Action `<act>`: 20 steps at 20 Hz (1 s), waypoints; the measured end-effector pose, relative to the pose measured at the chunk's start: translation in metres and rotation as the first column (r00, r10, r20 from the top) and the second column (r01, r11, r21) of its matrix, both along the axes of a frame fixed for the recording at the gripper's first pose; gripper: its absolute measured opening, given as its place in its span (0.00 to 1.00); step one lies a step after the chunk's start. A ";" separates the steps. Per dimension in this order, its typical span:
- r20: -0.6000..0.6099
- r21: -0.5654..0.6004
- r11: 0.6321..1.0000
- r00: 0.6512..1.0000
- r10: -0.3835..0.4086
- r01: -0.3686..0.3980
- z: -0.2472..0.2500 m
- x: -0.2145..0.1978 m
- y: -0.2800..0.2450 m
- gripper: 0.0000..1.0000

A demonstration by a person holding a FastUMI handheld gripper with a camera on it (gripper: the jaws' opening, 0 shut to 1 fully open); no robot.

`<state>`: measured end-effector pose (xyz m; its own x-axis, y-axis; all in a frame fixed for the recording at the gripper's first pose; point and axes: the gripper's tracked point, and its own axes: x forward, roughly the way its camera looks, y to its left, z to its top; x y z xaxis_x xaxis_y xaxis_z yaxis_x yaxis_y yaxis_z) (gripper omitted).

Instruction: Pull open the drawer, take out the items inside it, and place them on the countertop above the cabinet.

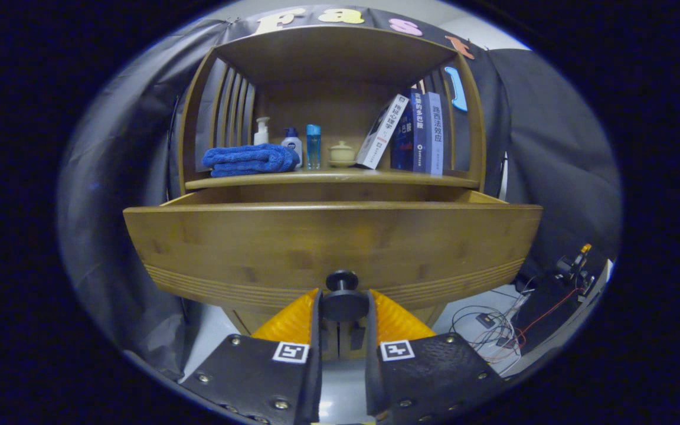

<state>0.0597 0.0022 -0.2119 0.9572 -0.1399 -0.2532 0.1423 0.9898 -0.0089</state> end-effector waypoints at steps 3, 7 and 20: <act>-0.001 0.010 1.000 1.000 0.001 -0.001 -0.001 -0.007 0.000 0.30; 0.013 0.069 0.998 1.000 0.005 -0.005 0.000 -0.007 0.000 0.30; 0.152 0.006 1.000 0.988 0.007 -0.008 0.107 -0.010 0.005 0.45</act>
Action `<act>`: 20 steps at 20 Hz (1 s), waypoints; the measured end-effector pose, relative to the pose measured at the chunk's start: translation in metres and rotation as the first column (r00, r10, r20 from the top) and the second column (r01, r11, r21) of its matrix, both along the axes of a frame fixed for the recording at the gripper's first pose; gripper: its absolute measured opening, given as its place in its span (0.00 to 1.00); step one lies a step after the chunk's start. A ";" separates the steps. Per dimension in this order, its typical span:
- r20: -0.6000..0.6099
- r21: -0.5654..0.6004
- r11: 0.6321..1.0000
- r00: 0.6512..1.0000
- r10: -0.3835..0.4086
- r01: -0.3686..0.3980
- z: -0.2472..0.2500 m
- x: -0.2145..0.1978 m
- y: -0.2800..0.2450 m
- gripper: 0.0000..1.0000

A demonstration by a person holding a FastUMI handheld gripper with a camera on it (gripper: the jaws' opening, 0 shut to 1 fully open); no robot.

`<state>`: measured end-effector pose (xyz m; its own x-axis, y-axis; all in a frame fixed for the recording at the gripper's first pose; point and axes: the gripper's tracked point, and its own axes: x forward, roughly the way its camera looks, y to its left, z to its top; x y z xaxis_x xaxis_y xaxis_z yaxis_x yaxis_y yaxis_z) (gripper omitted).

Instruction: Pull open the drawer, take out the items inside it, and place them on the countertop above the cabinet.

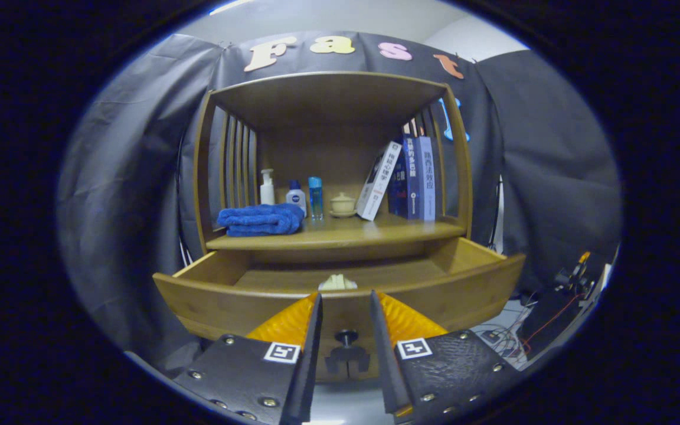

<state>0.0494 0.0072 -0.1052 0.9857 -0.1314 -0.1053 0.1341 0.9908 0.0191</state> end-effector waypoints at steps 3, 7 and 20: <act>0.003 -0.012 1.000 1.000 0.017 -0.017 0.025 0.009 0.008 0.46; -0.009 0.011 1.000 1.000 0.021 -0.021 0.041 0.035 0.010 0.45; -0.498 0.106 0.994 0.863 0.087 -0.039 -0.067 0.133 0.018 0.46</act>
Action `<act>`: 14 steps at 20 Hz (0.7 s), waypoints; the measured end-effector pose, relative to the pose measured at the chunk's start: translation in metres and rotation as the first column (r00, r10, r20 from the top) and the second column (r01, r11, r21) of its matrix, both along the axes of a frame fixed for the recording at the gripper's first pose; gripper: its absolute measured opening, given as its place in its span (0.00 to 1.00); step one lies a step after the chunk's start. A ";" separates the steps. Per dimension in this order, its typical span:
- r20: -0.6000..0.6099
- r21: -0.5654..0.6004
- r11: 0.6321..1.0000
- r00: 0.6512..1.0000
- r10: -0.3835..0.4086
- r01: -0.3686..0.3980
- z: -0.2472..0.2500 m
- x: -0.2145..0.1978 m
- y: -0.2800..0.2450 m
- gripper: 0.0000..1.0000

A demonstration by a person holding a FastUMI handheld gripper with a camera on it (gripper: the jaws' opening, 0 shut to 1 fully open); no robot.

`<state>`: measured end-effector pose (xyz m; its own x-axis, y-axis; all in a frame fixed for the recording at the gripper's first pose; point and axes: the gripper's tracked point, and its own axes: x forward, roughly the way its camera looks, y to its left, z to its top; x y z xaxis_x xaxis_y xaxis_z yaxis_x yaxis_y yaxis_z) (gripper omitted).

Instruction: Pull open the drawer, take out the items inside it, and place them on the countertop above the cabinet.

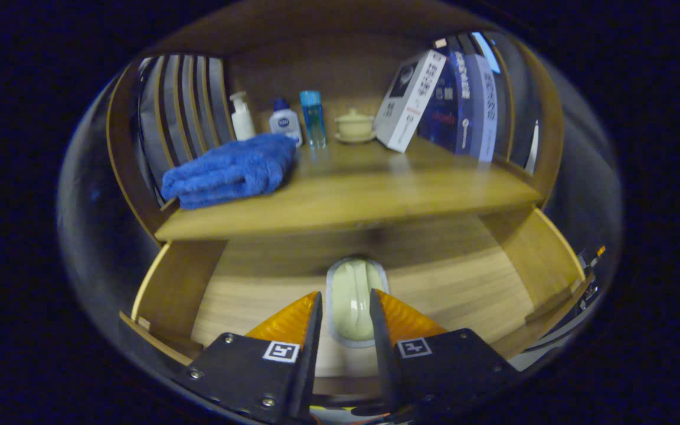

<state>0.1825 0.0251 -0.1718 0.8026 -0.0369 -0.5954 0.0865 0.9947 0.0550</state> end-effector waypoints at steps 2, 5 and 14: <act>-0.027 -0.017 1.000 1.000 -0.001 0.000 -0.009 0.006 -0.002 0.46; -0.015 -0.028 0.999 1.000 -0.026 0.025 -0.007 0.013 -0.003 0.46; -0.120 -0.087 0.990 0.986 -0.119 0.109 -0.012 0.019 -0.011 0.46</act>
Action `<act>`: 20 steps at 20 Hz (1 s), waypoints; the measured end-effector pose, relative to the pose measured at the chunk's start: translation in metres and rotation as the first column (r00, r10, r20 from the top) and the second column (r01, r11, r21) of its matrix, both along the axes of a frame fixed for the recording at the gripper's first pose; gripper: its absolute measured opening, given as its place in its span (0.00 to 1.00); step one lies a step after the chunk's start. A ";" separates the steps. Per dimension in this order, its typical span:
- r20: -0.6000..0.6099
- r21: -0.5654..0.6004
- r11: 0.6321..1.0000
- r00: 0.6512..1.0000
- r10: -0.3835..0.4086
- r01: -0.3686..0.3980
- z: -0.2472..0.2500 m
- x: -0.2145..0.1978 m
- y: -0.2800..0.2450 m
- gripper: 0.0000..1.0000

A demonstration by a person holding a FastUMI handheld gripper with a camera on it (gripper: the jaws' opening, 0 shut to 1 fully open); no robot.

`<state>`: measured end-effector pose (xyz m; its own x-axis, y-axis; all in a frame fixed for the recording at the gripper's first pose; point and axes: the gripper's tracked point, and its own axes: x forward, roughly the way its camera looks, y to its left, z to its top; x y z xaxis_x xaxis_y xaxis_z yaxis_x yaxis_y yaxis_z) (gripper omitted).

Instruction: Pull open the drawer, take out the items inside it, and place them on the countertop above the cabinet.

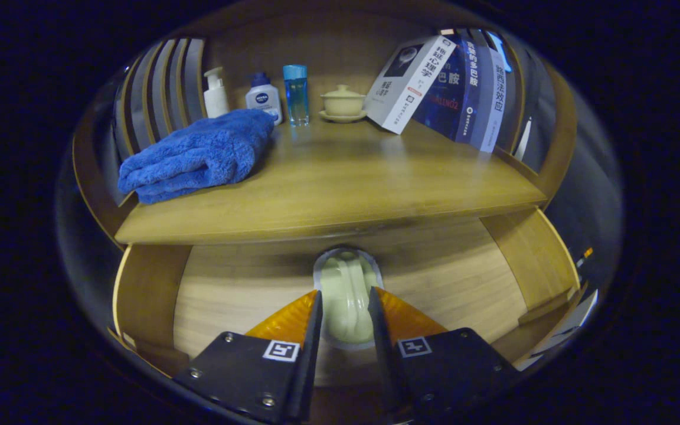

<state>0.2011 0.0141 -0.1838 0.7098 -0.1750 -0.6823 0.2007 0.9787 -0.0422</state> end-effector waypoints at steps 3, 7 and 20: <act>-0.072 -0.055 0.998 0.997 0.038 -0.042 -0.002 -0.001 -0.001 0.46; -0.087 -0.046 0.998 0.995 0.047 -0.051 -0.004 0.002 -0.006 0.63; 0.044 0.035 0.999 0.999 0.008 -0.009 0.013 -0.010 -0.007 0.21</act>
